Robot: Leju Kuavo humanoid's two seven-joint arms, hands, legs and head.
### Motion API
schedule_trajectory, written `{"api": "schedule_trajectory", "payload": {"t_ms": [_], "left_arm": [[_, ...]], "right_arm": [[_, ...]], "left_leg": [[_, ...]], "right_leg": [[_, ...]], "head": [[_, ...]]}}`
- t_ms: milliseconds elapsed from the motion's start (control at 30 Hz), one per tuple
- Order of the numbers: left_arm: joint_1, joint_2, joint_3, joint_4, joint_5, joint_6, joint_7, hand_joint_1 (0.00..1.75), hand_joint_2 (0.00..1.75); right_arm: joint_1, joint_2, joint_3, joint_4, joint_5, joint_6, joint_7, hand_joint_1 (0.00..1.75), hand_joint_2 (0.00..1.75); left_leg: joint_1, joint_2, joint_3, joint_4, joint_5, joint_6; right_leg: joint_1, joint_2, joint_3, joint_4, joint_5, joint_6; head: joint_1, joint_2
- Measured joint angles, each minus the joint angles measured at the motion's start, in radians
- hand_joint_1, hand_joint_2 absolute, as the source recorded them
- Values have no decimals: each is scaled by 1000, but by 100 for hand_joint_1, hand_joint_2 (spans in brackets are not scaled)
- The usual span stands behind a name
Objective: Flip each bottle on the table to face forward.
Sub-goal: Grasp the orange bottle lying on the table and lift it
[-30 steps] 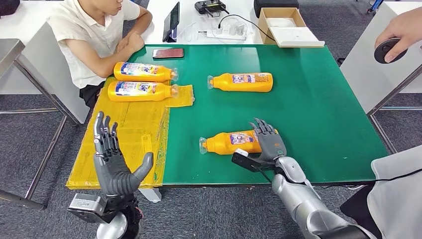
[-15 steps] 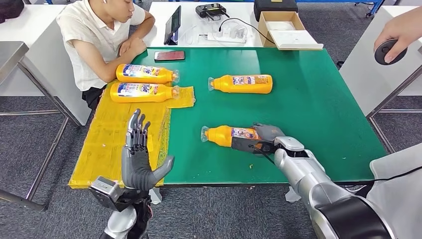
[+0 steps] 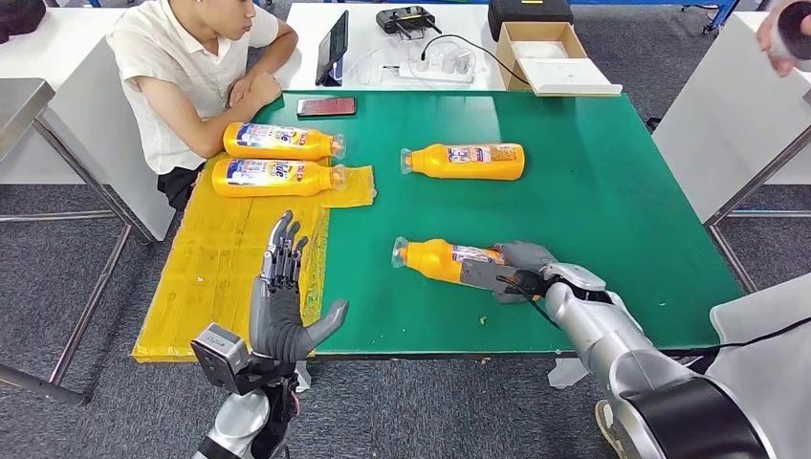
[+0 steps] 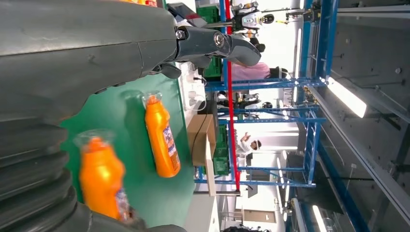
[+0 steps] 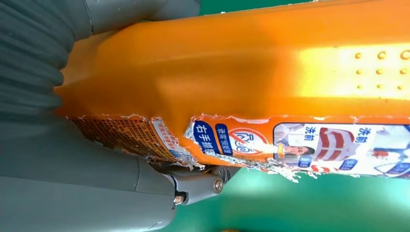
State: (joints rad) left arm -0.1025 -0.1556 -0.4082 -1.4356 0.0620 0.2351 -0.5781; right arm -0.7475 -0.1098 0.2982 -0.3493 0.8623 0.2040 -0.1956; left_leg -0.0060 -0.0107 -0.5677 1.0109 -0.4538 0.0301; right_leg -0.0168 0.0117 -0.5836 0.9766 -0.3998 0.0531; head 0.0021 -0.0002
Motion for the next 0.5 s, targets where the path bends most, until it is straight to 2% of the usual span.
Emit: {"api": "schedule_trajectory", "payload": {"t_ms": [133,267,367,500], "left_arm": [[15,0,1,-13,26,52,50,0,175],[33,-13,4,-8,144,104,181,0,175],[50,-19,4,16,193,115,212,0,175],[60,-23,2,40,213,119,214,0,175]], "right_arm": [[55,22,-51,-22,-148,-145,-131,175,175],[163,70,-113,-134,-342,-212,-261,175,175],[261,104,-127,-287,-455,-223,-288,175,175],[334,126,-127,-425,-501,-230,-276,175,175]], "left_leg": [[0,3,0,0,-1,-1],[2,0,-3,0,0,-2],[2,-2,-9,0,0,-2],[2,-3,-13,0,0,-2]], "right_leg": [[0,2,-2,0,0,0],[2,1,-4,0,0,0],[2,0,-9,2,0,0],[2,-1,-12,2,0,0]], "head": [[0,0],[0,0],[-1,0],[-1,0]]}}
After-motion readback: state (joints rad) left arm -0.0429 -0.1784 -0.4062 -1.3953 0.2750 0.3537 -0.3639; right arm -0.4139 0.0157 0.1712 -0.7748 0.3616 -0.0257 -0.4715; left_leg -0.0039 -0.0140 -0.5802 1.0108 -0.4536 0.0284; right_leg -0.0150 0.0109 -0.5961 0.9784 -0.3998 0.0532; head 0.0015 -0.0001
